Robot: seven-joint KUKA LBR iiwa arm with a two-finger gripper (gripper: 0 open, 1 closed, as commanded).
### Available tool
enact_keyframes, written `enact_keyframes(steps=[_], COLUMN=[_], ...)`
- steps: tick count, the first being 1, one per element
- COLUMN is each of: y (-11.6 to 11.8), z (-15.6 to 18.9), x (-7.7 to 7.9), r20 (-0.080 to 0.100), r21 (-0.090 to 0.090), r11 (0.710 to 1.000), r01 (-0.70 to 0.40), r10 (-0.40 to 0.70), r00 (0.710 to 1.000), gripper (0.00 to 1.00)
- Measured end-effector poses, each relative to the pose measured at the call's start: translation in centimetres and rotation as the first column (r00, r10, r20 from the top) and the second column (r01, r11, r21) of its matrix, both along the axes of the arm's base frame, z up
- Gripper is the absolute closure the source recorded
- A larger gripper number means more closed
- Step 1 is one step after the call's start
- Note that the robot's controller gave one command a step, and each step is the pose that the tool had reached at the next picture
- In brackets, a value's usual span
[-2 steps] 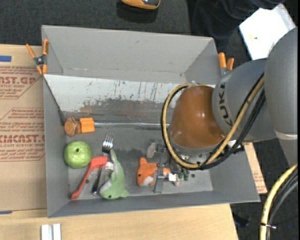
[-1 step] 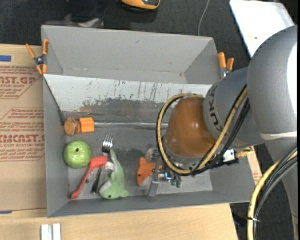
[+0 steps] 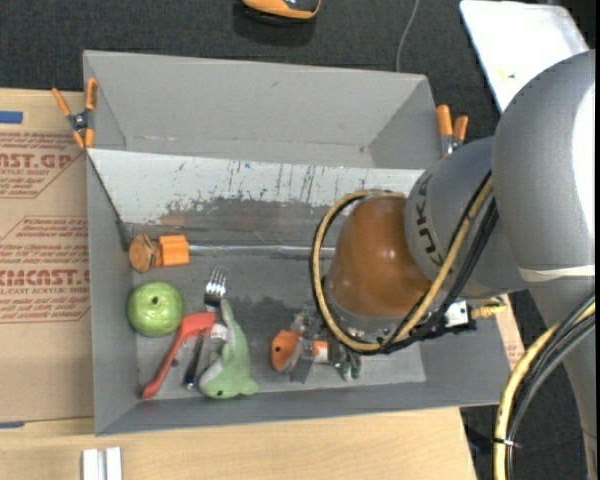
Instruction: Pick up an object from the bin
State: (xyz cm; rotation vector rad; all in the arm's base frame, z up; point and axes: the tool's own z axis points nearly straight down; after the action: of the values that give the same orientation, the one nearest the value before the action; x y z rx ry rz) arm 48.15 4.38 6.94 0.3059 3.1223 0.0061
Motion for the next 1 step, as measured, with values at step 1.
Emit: enact_keyframes(steps=[1], y=[0.00], z=[0.00], x=[0.00], r20=[0.000], r21=[0.000], r11=[1.000], r01=[0.000], r10=[0.000], r00=[1.000], gripper=[1.00])
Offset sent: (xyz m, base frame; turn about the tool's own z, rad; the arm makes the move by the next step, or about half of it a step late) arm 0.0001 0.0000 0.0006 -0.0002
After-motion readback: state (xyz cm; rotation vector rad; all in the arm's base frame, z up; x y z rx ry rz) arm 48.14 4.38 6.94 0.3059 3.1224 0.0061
